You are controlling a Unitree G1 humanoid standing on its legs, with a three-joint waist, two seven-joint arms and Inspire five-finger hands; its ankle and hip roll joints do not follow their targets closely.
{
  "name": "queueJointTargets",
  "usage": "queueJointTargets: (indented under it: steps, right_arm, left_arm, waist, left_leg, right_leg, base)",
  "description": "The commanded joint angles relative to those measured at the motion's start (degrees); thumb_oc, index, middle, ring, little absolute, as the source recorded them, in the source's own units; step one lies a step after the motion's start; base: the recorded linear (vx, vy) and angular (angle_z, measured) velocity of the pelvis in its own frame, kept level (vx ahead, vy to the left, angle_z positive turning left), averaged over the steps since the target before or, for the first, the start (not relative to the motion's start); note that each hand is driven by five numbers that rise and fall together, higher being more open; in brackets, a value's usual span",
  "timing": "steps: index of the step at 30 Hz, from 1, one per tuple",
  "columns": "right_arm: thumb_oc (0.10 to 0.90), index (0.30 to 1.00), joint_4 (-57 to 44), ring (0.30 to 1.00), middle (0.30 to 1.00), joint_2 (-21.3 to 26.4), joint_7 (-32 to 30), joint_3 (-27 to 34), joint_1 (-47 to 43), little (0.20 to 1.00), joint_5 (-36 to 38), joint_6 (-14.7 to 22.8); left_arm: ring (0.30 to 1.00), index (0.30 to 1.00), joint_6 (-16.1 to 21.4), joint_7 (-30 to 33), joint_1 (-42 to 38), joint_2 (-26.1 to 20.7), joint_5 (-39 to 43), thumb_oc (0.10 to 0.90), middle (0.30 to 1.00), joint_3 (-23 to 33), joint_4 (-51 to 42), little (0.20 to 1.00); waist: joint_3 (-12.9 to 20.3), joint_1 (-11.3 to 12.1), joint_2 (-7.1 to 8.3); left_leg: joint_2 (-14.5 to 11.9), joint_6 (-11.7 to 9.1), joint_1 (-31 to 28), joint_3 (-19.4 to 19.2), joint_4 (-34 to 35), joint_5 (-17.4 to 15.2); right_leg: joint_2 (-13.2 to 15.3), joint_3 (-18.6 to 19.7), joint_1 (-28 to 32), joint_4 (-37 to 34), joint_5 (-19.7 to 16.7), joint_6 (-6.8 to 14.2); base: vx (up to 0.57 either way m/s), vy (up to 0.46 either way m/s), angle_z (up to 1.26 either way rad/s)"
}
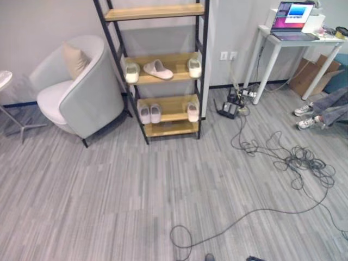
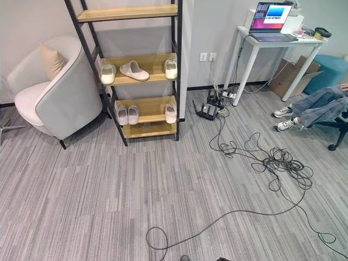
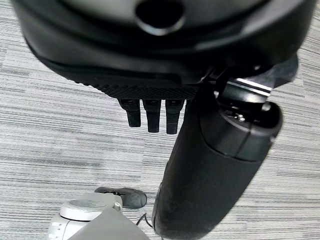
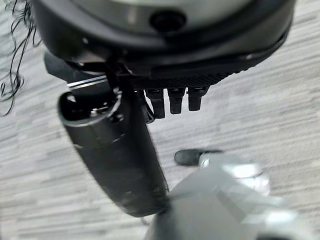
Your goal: Arrange the slippers neatly on the shoe rack.
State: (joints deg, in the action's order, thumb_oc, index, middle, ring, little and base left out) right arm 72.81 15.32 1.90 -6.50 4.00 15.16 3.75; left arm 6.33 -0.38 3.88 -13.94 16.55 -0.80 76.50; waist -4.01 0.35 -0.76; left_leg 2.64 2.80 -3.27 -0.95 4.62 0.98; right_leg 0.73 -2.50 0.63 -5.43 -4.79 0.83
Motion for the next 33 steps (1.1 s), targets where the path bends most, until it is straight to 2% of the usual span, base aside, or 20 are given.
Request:
queueJointTargets:
  steps: [1, 4, 8, 12, 14, 15, 17, 18, 19, 21, 23, 24, 25, 26, 27, 29, 30, 32, 33]
  right_arm:
    - [0.8, 0.9, 2.11, 0.9, 0.9, 2.78, -0.59, -2.43, -0.11, 0.9, -2.7, 0.55]
    - [0.8, 0.9, 1.9, 0.9, 0.9, 2.18, -1.39, -2.23, -1.28, 0.9, -2.03, 0.47]
    - [0.8, 0.9, 1.44, 0.9, 0.9, 1.63, -1.11, -3.09, -1.03, 0.9, -2.42, 0.13]
    - [0.8, 0.9, 2.46, 0.9, 0.9, 1.46, -1.0, -3.86, -1.11, 0.9, -3.46, -0.26]
    - [0.8, 0.9, 3.62, 0.9, 0.9, 1.59, -0.63, -4.87, -0.98, 0.9, -5.1, -0.75]
    - [0.8, 0.9, 3.63, 0.9, 0.9, 1.73, -0.59, -4.75, -0.81, 0.9, -5.24, -0.7]
    - [0.8, 0.9, 3.82, 0.9, 0.9, 2.29, -0.88, -4.55, -0.7, 0.9, -6.09, -0.83]
    - [0.8, 0.9, 4.66, 0.9, 0.9, 2.74, -1.2, -4.61, -0.67, 0.9, -6.03, -1.31]
    - [0.8, 0.9, 4.81, 0.9, 0.9, 2.97, -1.32, -4.39, -0.8, 0.9, -5.7, -1.34]
    - [0.8, 0.9, 4.91, 0.9, 0.9, 3.06, -1.39, -4.08, -1.11, 0.9, -4.97, -1.48]
    - [0.8, 0.9, 4.56, 0.9, 0.9, 3.15, -1.45, -4.61, -1.66, 0.9, -4.96, -1.17]
    - [0.8, 0.9, 4.56, 0.9, 0.9, 3.13, -1.45, -4.62, -1.64, 0.9, -4.95, -1.16]
    - [0.8, 0.9, 4.32, 0.9, 0.9, 3.04, -1.5, -4.73, -2.65, 0.9, -4.93, -1.22]
    - [0.8, 0.9, 3.94, 0.9, 0.9, 2.63, -1.23, -4.43, -2.63, 0.9, -5.11, -1.13]
    - [0.8, 0.9, 3.92, 0.9, 0.9, 2.6, -1.23, -4.44, -2.6, 0.9, -5.11, -1.13]
    - [0.8, 0.9, 3.61, 0.9, 0.9, 1.48, -0.28, -4.93, -2.51, 0.9, -6.33, -1.33]
    - [0.8, 0.9, 3.29, 0.9, 0.9, 1.33, 0.16, -5.28, -2.66, 0.9, -6.97, -1.44]
    - [0.8, 0.9, 1.64, 0.9, 0.9, 1.64, 0.19, -6.8, -3.92, 0.9, -8.62, -1.61]
    - [0.8, 0.9, 0.16, 0.9, 0.9, 1.72, -0.03, -7.65, -4.77, 0.9, -9.43, -1.5]
  left_arm:
    - [0.9, 0.9, 1.52, 1.18, -4.01, -1.63, -1.93, 0.8, 0.9, -0.32, 2.24, 0.9]
    - [0.9, 0.9, 2.15, 2.65, -6.56, -0.99, -0.37, 0.8, 0.9, -1.67, -0.32, 0.9]
    - [0.9, 0.9, 1.65, 2.32, -7.3, 0.71, -3.75, 0.8, 0.9, -6.08, -0.36, 0.9]
    - [0.9, 0.9, 1.18, 1.67, -7.66, 1.45, -3.82, 0.8, 0.9, -6.85, -0.08, 0.9]
    - [0.9, 0.9, 0.86, 0.98, -7.25, 1.96, -4.22, 0.8, 0.9, -8.0, -0.44, 0.9]
    - [0.9, 0.9, 0.86, 0.89, -7.34, 2.1, -4.77, 0.8, 0.9, -8.6, -0.79, 0.9]
    - [0.9, 0.9, 0.82, 1.01, -8.05, 2.25, -5.69, 0.8, 0.9, -10.08, -2.2, 0.9]
    - [0.9, 0.9, 0.84, 1.01, -8.04, 2.37, -5.71, 0.8, 0.9, -10.88, -2.61, 0.9]
    - [0.9, 0.9, 0.87, 0.96, -7.81, 2.48, -5.77, 0.8, 0.9, -11.02, -2.52, 0.9]
    - [0.9, 0.9, 0.45, 0.68, -6.73, 3.03, -6.58, 0.8, 0.9, -11.22, -1.83, 0.9]
    - [0.9, 0.9, 0.3, 0.44, -5.78, 3.41, -7.47, 0.8, 0.9, -10.96, -0.57, 0.9]
    - [0.9, 0.9, 0.31, 0.44, -5.76, 3.4, -7.48, 0.8, 0.9, -10.96, -0.56, 0.9]
    - [0.9, 0.9, -0.08, 0.24, -5.11, 3.4, -8.43, 0.8, 0.9, -10.47, 1.15, 0.9]
    - [0.9, 0.9, -0.61, 0.3, -3.49, 3.1, -8.94, 0.8, 0.9, -8.41, 3.43, 0.9]
    - [0.9, 0.9, -0.61, 0.3, -3.47, 3.07, -8.95, 0.8, 0.9, -8.41, 3.43, 0.9]
    - [0.9, 0.9, -1.31, 0.31, -3.26, 1.93, -10.8, 0.8, 0.9, -7.12, 4.92, 0.9]
    - [0.9, 0.9, -1.45, 0.43, -3.74, 1.63, -11.24, 0.8, 0.9, -7.26, 4.74, 0.9]
    - [0.9, 0.9, -1.35, 0.87, -4.79, 1.42, -11.41, 0.8, 0.9, -8.35, 3.45, 0.9]
    - [0.9, 0.9, -1.22, 0.94, -5.45, 1.47, -11.58, 0.8, 0.9, -9.38, 2.33, 0.9]
  waist:
    - [1.35, 0.27, 0.46]
    - [-0.22, -0.32, 0.13]
    - [-2.68, -1.67, -0.59]
    - [-3.95, -1.88, -0.58]
    - [-5.59, -1.49, 0.39]
    - [-6.55, -1.3, 0.79]
    - [-8.49, -1.19, 1.41]
    - [-9.49, -0.84, 1.53]
    - [-9.57, -0.53, 1.4]
    - [-8.86, 0.81, 0.69]
    - [-8.09, 2.26, -0.45]
    - [-8.28, 2.29, -0.21]
    - [-7.66, 3.86, 0.26]
    - [-6.02, 5.15, 0.81]
    - [-6.02, 5.15, 0.92]
    - [-3.72, 5.6, 2.88]
    - [-3.25, 5.77, 3.57]
    - [-3.83, 5.41, 3.73]
    - [-4.36, 5.12, 3.38]
  left_leg:
    - [-0.01, -1.77, -0.2, 3.37, 0.38, -2.71]
    - [0.22, -2.26, 1.56, 2.87, 0.38, -1.98]
    - [-1.09, -2.43, 0.72, 2.1, 0.38, -1.6]
    - [-1.82, -2.65, 1.35, 2.3, -2.13, -2.25]
    - [-2.09, -3.3, 5.5, 1.6, -12.88, -5.69]
    - [-2.14, -3.91, 8.42, 0.69, -18.24, -5.1]
    - [-3.72, -4.66, 15.45, -0.92, -30.38, -1.7]
    - [-3.91, -3.81, 20.03, -1.5, -34.63, -1.45]
    - [-3.63, -3.5, 21.92, -2.04, -33.57, -2.28]
    - [-2.88, -3.14, 22.83, -3.15, -25.26, -2.12]
    - [-2.5, -3.78, 23.21, -3.33, -15.34, 2.67]
    - [-2.26, -3.76, 22.63, -3.49, -14.79, 2.88]
    - [-1.85, -4.05, 24.11, -4.41, -8.21, 4.06]
    - [-1.42, -3.41, 23.21, -2.93, -7.71, 6.09]
    - [-1.34, -3.4, 23.17, -2.98, -7.74, 6.04]
    - [0.19, -1.44, 22.31, -2.6, -10.61, 4.64]
    - [0.79, -0.49, 21.68, -2.97, -11.33, 3.14]
    - [1.4, 1.3, 19.37, -3.77, -12.24, 0.5]
    - [1.79, 2.17, 17.45, -3.91, -12.64, -0.85]
  right_leg:
    - [0.84, -0.02, 3.48, 0.43, 7.09, 3.93]
    - [1.06, -0.89, 2.3, 0.43, 6.93, 3.87]
    - [0.34, -1.15, -0.82, 8.5, 9.69, 2.49]
    - [-0.32, -1.05, -2.22, 11.6, 11.25, 2.03]
    - [-0.51, 0.62, -2.83, 13.33, 12.71, 1.12]
    - [-0.29, 0.73, -2.29, 13.53, 13.05, 0.76]
    - [0.05, 0.48, -1.71, 14.36, 13.67, -0.62]
    - [0.07, 0.02, -1.04, 14.5, 14.76, -1.21]
    - [0.01, -0.13, -0.1, 14.15, 15.6, -1.11]
    - [-0.68, 0.12, 2.57, 12.41, 16.58, -0.71]
    - [-2.08, 0.82, 5.43, 10.81, 17.26, -0.39]
    - [-1.82, 0.88, 5.77, 10.71, 17.34, -0.35]
    - [-2.17, 2.54, 9.37, 9.42, 18.39, 0.08]
    - [-2.36, 4.05, 11.42, 9.75, 18.93, 0.6]
    - [-2.26, 4.05, 11.46, 9.76, 19.0, 0.62]
    - [-0.36, 4.69, 10.55, 15.67, 17.5, 2.61]
    - [0.47, 4.65, 9.38, 20.21, 14.35, 4.49]
    - [2.97, 3.5, 4.71, 31.44, 3.55, 8.43]
    - [4.41, 2.04, 2.84, 36.26, 0.1, 8.89]
  base:
    - [0.0, 0.0, 0.0]
    - [-0.08, -0.017, 0.08]
    - [0.03, -0.077, 0.2]
    - [0.07, -0.142, 0.0]
    - [0.07, -0.179, -0.1]
    - [0.06, -0.178, -0.15]
    - [0.09, -0.183, 0.11]
    - [0.19, -0.141, 0.37]
    - [0.32, -0.089, 0.23]
    - [0.39, 0.026, -0.01]
    - [0.37, 0.069, -0.01]
    - [0.5, 0.098, -0.21]
    - [0.67, 0.134, -0.36]
    - [0.67, 0.134, -0.66]
    - [0.68, 0.165, -0.83]
    - [0.56, 0.161, -0.81]
    - [0.39, 0.146, -0.51]
    - [0.35, 0.168, -0.17]
    - [0.34, 0.188, -0.03]
